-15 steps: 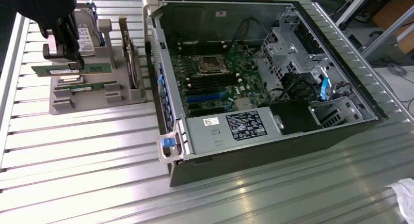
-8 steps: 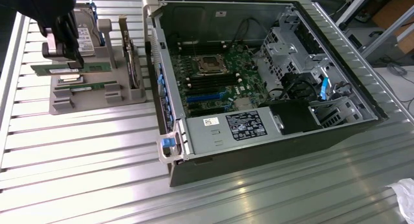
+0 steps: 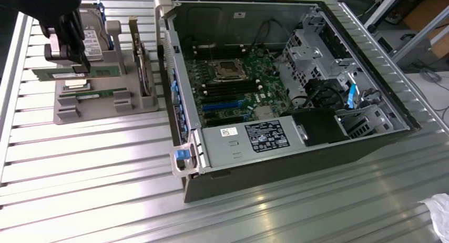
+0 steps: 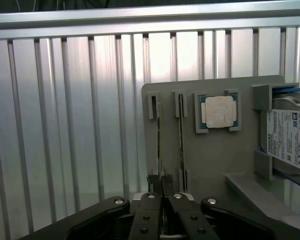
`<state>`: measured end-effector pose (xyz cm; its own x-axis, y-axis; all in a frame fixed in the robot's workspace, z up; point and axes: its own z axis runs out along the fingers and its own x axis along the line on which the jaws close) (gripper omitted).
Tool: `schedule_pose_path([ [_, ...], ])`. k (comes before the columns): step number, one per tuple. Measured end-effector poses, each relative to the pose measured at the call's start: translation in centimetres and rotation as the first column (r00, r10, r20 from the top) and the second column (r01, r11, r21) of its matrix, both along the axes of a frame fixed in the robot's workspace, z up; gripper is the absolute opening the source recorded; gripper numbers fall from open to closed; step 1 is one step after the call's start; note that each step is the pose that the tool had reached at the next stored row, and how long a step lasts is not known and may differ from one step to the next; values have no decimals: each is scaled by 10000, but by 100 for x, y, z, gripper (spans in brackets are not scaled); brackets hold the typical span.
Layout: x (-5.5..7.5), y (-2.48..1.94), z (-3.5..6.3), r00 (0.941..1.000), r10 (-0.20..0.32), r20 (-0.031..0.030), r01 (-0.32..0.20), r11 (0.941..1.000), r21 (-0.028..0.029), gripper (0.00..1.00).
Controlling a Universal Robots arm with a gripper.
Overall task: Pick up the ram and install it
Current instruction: 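Pick up the ram and move it above insertion slot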
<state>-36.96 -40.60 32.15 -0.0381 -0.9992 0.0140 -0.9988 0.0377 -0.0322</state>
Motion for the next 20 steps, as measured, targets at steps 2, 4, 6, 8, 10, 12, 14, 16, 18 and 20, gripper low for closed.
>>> schedule_pose_path([
  [2,0,0,9,10000,0,0,0,10000,0,12],
  [4,0,0,18,10000,0,0,0,10000,0,12],
  [6,0,0,27,10000,0,0,0,10000,0,12],
  [8,0,0,38,10000,0,0,0,10000,0,12],
  [10,0,0,45,10000,1,0,-1,10000,0,12],
  [12,0,0,54,10000,0,-1,0,10000,-1,12],
  [14,0,0,66,10000,0,0,0,10000,0,12],
  [16,0,0,82,10000,1,1,-1,10000,1,12],
  [18,0,0,91,10000,0,-1,0,10000,-1,12],
  [20,0,0,100,10000,0,0,0,10000,0,12],
])
